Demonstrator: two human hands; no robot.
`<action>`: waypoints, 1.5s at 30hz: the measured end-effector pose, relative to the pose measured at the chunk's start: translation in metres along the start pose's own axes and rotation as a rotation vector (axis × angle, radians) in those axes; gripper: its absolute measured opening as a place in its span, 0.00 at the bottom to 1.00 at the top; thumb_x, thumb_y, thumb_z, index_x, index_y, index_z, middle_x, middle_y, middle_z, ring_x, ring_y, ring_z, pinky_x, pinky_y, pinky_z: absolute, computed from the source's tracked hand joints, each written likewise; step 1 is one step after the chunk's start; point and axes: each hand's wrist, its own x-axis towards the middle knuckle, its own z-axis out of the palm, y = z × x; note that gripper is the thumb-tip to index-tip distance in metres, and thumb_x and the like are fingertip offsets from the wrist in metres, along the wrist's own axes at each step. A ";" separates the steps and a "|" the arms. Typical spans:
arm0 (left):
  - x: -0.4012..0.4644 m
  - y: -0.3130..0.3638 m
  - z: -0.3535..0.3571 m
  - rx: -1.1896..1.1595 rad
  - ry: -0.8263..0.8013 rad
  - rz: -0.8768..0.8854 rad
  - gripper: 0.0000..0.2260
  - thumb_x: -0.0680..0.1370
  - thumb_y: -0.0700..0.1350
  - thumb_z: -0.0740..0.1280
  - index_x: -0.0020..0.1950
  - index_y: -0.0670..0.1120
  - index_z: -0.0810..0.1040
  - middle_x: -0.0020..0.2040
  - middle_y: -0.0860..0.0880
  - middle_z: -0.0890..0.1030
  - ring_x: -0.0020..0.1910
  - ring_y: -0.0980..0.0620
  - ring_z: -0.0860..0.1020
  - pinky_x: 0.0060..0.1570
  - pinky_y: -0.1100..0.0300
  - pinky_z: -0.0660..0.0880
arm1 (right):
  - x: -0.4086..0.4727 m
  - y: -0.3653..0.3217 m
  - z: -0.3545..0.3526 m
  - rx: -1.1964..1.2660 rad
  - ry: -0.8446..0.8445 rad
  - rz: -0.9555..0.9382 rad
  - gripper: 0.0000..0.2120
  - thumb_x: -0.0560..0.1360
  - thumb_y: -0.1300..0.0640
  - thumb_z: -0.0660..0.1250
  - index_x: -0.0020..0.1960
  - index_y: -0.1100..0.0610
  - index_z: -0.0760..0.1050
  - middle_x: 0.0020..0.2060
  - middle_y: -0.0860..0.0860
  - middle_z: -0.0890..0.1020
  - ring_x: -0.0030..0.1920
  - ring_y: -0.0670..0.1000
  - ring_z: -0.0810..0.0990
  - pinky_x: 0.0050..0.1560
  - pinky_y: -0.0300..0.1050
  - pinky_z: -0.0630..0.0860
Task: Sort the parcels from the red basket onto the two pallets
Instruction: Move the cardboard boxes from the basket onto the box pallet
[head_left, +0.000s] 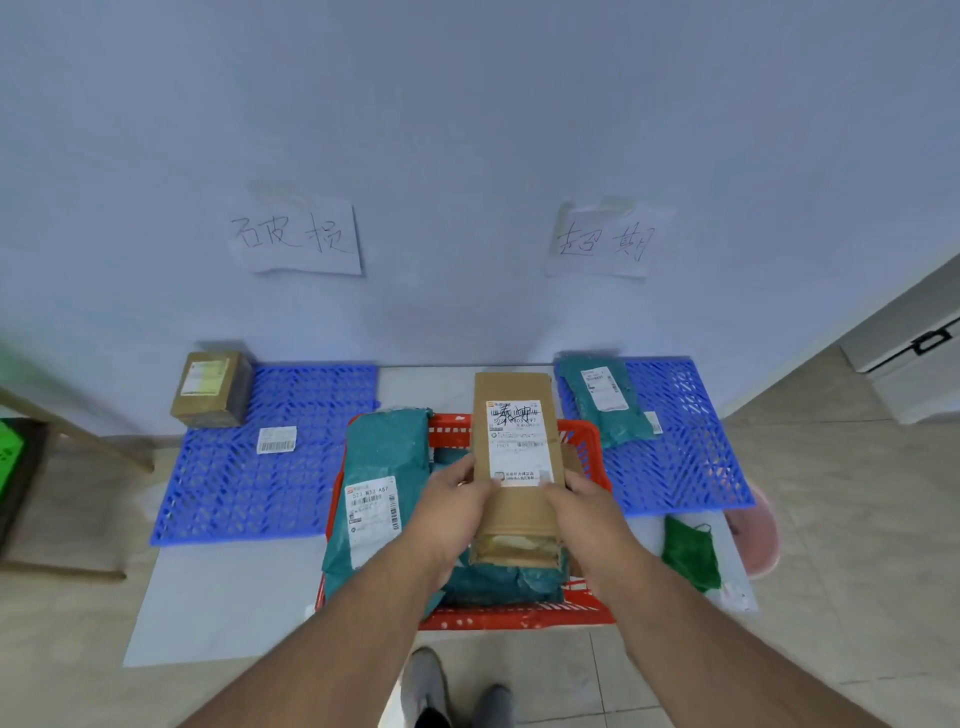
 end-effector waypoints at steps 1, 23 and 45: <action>-0.006 0.008 -0.005 0.012 0.033 0.034 0.17 0.79 0.46 0.68 0.64 0.63 0.83 0.56 0.61 0.87 0.53 0.58 0.86 0.53 0.59 0.80 | -0.003 -0.008 0.003 0.010 -0.013 -0.023 0.15 0.79 0.45 0.67 0.64 0.39 0.83 0.51 0.40 0.89 0.53 0.48 0.88 0.57 0.55 0.85; -0.063 0.030 -0.191 -0.075 0.470 0.175 0.21 0.83 0.38 0.61 0.62 0.65 0.78 0.53 0.65 0.86 0.55 0.62 0.84 0.41 0.69 0.79 | -0.039 -0.101 0.181 -0.039 -0.369 -0.211 0.17 0.86 0.56 0.57 0.64 0.42 0.80 0.57 0.44 0.87 0.56 0.50 0.85 0.55 0.54 0.86; 0.202 -0.013 -0.433 0.094 0.354 -0.041 0.30 0.78 0.29 0.57 0.74 0.54 0.74 0.62 0.51 0.83 0.43 0.53 0.80 0.27 0.71 0.71 | 0.174 -0.119 0.458 -0.175 -0.258 -0.034 0.23 0.83 0.65 0.59 0.70 0.46 0.78 0.60 0.45 0.85 0.57 0.47 0.84 0.53 0.42 0.83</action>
